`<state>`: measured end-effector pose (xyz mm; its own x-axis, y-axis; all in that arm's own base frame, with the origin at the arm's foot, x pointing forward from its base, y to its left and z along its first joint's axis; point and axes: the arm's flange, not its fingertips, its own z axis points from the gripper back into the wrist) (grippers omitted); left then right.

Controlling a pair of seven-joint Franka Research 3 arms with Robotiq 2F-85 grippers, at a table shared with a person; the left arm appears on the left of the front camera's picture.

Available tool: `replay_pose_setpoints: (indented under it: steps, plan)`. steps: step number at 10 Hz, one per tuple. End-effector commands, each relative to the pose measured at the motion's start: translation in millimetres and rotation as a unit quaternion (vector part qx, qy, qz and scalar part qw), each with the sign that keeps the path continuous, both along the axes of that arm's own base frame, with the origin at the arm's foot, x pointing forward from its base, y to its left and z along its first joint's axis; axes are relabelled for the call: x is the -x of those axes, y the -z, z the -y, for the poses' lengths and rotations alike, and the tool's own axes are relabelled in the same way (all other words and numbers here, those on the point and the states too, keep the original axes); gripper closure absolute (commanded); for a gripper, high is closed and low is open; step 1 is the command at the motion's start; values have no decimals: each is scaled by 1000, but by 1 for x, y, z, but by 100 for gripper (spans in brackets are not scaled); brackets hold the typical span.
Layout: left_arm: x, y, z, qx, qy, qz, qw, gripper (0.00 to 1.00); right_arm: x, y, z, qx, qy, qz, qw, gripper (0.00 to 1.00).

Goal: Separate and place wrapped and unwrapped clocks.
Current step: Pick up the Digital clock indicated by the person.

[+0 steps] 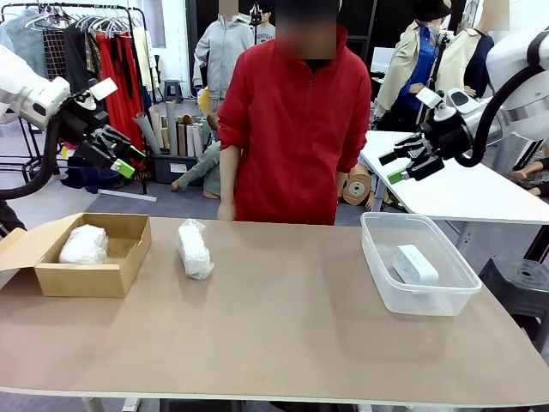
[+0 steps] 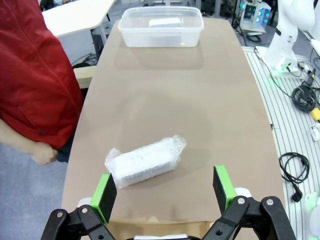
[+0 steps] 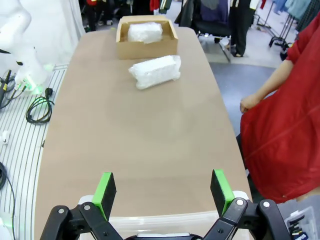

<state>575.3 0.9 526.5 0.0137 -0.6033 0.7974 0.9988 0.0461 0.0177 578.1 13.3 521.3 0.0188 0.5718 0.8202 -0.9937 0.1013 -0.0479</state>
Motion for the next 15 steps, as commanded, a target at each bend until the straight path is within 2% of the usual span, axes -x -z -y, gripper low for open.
replay_pose_setpoints:
  steps: [1, 15]
  plan:
    - [1, -2, 0, 0, 0, 2, 1000, 0, 1, -3, 0, -1, -1, 8, 1000, 0]
    - [1, -2, 0, 0, 0, 2, 1000, 0, 1, -3, 0, -1, -1, 8, 1000, 0]
